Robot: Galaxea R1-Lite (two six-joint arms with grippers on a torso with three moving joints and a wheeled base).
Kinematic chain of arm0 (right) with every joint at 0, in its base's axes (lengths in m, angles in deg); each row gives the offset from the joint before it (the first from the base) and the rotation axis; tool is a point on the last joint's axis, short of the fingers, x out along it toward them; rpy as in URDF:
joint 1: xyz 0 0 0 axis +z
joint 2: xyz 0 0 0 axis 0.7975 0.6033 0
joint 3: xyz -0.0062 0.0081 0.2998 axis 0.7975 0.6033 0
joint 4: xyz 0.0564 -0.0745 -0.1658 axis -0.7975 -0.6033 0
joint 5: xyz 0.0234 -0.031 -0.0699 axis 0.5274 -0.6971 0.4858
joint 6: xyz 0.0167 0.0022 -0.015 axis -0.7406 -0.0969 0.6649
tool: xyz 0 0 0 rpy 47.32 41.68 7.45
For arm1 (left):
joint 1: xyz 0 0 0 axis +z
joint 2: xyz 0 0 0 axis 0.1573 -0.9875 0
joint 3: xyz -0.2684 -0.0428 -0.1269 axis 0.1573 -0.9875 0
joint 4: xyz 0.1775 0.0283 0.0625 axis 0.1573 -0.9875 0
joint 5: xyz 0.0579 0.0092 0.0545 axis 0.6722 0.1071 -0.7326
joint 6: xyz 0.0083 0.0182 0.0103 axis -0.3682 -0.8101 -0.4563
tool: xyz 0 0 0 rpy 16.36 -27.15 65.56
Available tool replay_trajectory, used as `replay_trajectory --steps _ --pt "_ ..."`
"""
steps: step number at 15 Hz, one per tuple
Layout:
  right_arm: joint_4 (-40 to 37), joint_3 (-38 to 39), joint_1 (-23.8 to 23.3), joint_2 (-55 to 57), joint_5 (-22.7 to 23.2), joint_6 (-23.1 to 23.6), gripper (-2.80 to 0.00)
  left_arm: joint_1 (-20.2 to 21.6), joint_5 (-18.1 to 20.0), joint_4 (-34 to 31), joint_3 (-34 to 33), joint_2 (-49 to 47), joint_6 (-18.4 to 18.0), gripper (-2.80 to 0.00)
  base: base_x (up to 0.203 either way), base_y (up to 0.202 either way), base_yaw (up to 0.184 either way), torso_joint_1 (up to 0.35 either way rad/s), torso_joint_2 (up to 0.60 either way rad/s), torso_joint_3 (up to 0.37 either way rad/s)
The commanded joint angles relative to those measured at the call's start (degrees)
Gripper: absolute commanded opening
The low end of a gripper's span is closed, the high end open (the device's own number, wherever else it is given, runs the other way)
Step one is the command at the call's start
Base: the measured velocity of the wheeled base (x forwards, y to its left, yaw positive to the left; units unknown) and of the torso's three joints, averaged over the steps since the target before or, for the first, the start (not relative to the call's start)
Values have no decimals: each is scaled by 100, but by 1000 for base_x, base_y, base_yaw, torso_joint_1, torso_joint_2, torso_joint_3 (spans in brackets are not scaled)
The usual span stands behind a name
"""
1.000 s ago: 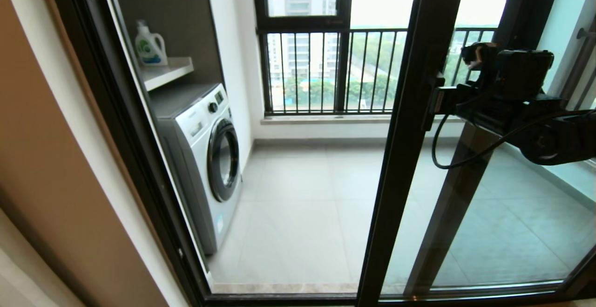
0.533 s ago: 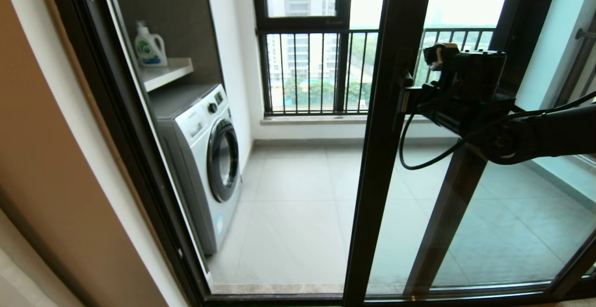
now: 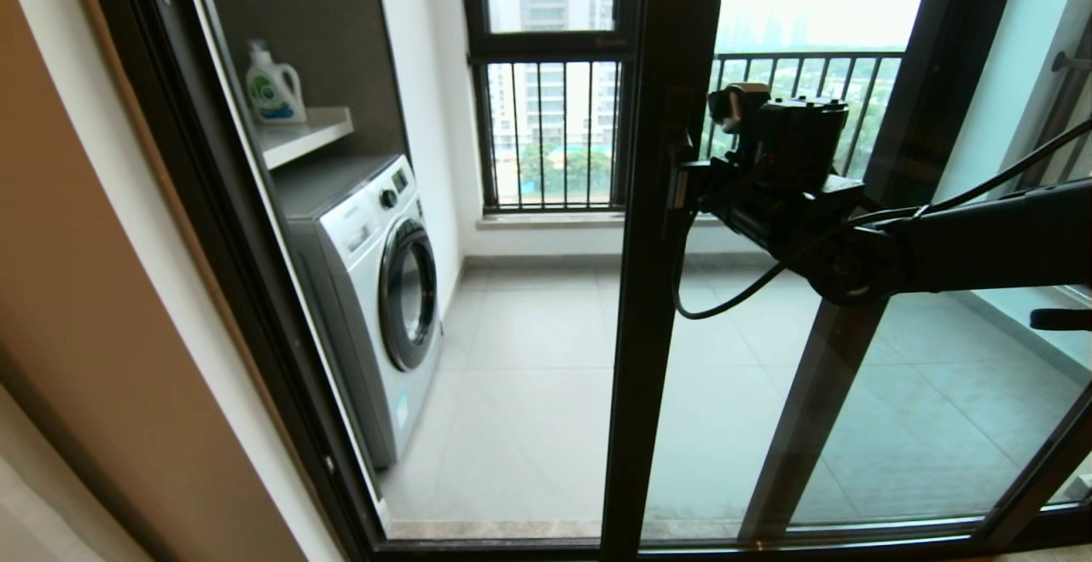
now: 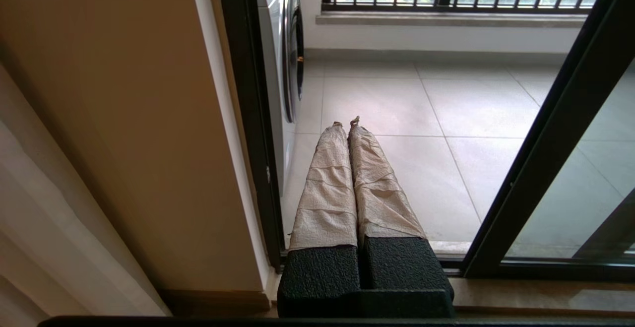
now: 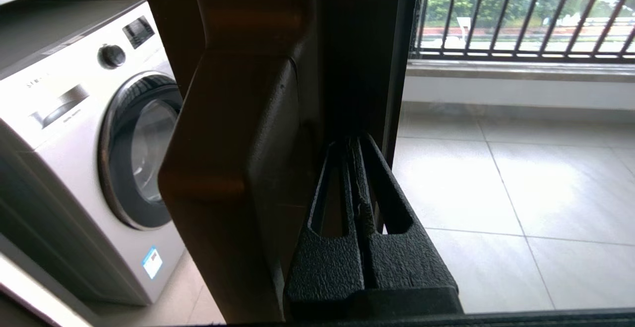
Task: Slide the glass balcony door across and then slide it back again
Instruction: Close the slid door
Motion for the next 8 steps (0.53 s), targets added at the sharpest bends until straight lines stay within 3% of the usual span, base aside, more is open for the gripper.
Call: replay_trajectory --steps 1,8 --pt "26 -118 167 222 -1 3 -280 2 -1 1 -1 -8 4 -280 0 0 0 0 0 0" --pt "33 -1004 733 879 -235 24 -280 2 -1 1 -1 -1 0 -280 0 0 0 0 0 0"
